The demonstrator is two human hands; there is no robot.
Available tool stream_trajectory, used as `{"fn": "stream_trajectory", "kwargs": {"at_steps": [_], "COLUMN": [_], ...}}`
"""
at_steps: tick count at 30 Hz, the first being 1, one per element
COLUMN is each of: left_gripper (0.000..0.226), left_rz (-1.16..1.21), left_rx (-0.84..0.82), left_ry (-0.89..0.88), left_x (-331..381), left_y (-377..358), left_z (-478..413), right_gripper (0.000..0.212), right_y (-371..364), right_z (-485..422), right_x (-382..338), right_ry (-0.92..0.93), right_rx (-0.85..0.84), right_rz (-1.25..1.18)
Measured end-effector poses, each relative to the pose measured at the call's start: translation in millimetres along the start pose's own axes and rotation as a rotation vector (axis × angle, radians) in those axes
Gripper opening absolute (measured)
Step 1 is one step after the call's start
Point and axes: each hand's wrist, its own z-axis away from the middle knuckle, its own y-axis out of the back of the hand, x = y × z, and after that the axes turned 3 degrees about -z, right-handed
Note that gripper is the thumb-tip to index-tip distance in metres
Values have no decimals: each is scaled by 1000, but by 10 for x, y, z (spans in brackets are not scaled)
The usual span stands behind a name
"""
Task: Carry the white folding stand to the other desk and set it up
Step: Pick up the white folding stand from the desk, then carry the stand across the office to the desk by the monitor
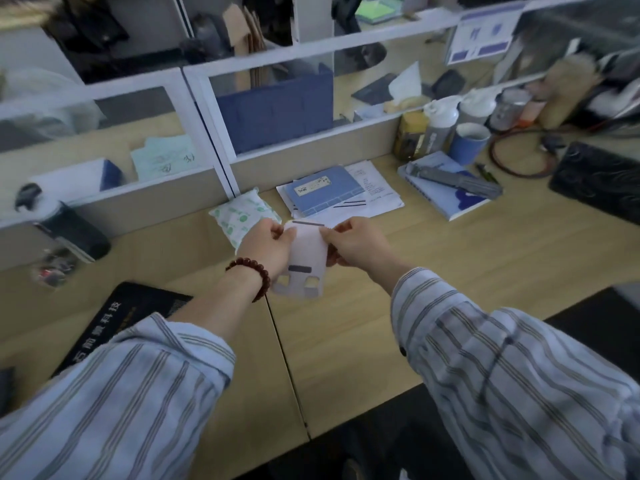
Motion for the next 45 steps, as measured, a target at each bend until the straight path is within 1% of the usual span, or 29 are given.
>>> {"fn": "stream_trajectory", "kwargs": {"at_steps": [3,5,9,13,15,18,21,23,27,30,32,34,37,40,41,45], "left_gripper": [33,33,30,27,25,18,14,15,25,28,18,5,5,15,14,23], "left_rz": [71,113,189,243,282,387,472,509,568,584,584,589,569,504,475,400], "left_rx": [87,89,-2,-86,-153,-299,-457,-552,-739,-871,-958,-1055,-1160,-1311,-1369,-1625], "left_ry": [-75,-132,-292,-416,-453,-472,-476,-482,-526,-605,-668,-729,-837,-952,-980,-1059], "left_x": [245,405,576,565,521,496,576,671,925,1121,1231,1303,1339,1256,1206,897], "left_y": [199,323,552,800,917,1011,1014,1000,909,759,626,492,279,116,63,-108], "left_z": [210,361,794,1389,1727,2187,2634,2989,3738,4339,4800,5347,6285,7349,7706,9222], "right_gripper": [19,20,24,24,28,30,28,25,43,37,34,28,23,29,32,27], "right_y": [144,202,213,73,-13,-83,-80,-25,178,309,360,366,301,140,69,-285], "right_z": [357,600,1223,1974,2380,2984,3577,4007,4867,5547,6039,6580,7482,8481,8816,10218], "right_x": [-197,-315,-505,-541,-527,-489,-452,-438,-351,-190,-51,116,398,688,784,1200], "right_ry": [39,54,98,123,141,123,90,68,7,-34,-57,-85,-135,-228,-259,-338], "right_rx": [51,96,252,372,448,563,693,785,998,1165,1271,1370,1522,1696,1753,1948], "right_rz": [-85,-70,-13,-69,-103,-149,-112,-80,7,10,-7,-60,-112,-141,-143,-145]}}
